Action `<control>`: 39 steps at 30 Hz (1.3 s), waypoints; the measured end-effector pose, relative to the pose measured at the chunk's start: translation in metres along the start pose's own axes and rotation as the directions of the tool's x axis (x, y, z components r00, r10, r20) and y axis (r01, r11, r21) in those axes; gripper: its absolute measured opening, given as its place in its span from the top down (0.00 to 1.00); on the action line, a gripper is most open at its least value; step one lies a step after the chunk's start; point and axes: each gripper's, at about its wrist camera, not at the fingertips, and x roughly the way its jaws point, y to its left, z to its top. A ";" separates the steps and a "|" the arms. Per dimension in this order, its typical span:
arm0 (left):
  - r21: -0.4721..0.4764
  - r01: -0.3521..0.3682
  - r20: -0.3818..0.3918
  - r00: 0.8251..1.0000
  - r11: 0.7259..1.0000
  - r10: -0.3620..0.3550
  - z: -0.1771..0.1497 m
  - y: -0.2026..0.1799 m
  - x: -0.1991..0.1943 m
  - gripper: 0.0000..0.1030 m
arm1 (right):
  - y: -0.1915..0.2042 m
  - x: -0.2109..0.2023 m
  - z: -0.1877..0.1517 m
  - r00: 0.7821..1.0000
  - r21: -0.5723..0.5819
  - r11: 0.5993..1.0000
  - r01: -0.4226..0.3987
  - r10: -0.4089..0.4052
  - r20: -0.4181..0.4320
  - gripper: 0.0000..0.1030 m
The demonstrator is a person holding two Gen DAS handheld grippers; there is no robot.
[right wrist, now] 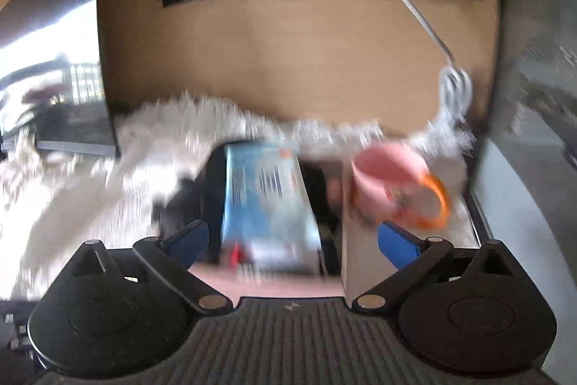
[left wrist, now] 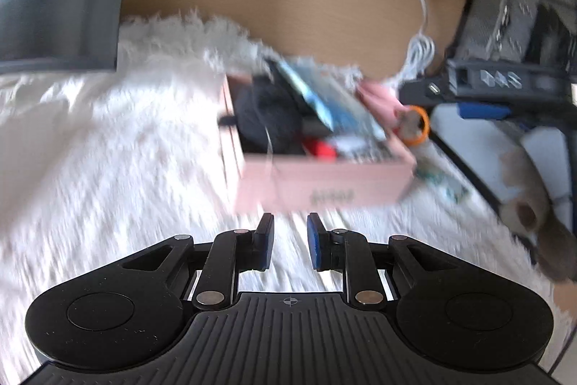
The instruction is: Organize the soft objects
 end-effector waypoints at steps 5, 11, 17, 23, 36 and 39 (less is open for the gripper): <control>0.010 -0.063 -0.010 0.998 0.998 0.063 -0.046 -0.030 -0.005 0.79 | -0.010 -0.029 -0.070 0.996 -0.003 0.999 0.047 -0.047 -0.072 0.02; 0.038 -0.133 0.025 0.991 0.990 0.133 -0.069 -0.048 0.010 0.78 | -0.019 -0.023 -0.134 0.976 -0.029 0.995 0.100 -0.104 -0.192 0.02; 0.054 -0.170 0.025 0.985 0.984 0.169 -0.064 -0.054 0.029 0.77 | -0.022 -0.002 -0.140 0.962 -0.039 0.985 0.166 -0.170 -0.213 0.00; 0.098 -0.174 0.021 0.985 0.980 0.173 -0.061 -0.060 0.036 0.77 | -0.029 0.002 -0.150 0.971 -0.013 0.986 0.168 -0.167 -0.173 0.00; 0.122 -0.183 0.019 0.983 0.976 0.182 -0.060 -0.068 0.042 0.69 | -0.036 0.001 -0.156 0.983 0.017 0.989 0.148 -0.145 -0.113 0.00; 0.123 -0.187 0.022 0.982 0.975 0.186 -0.060 -0.068 0.042 0.68 | -0.034 0.001 -0.157 0.982 0.009 0.988 0.153 -0.151 -0.114 0.00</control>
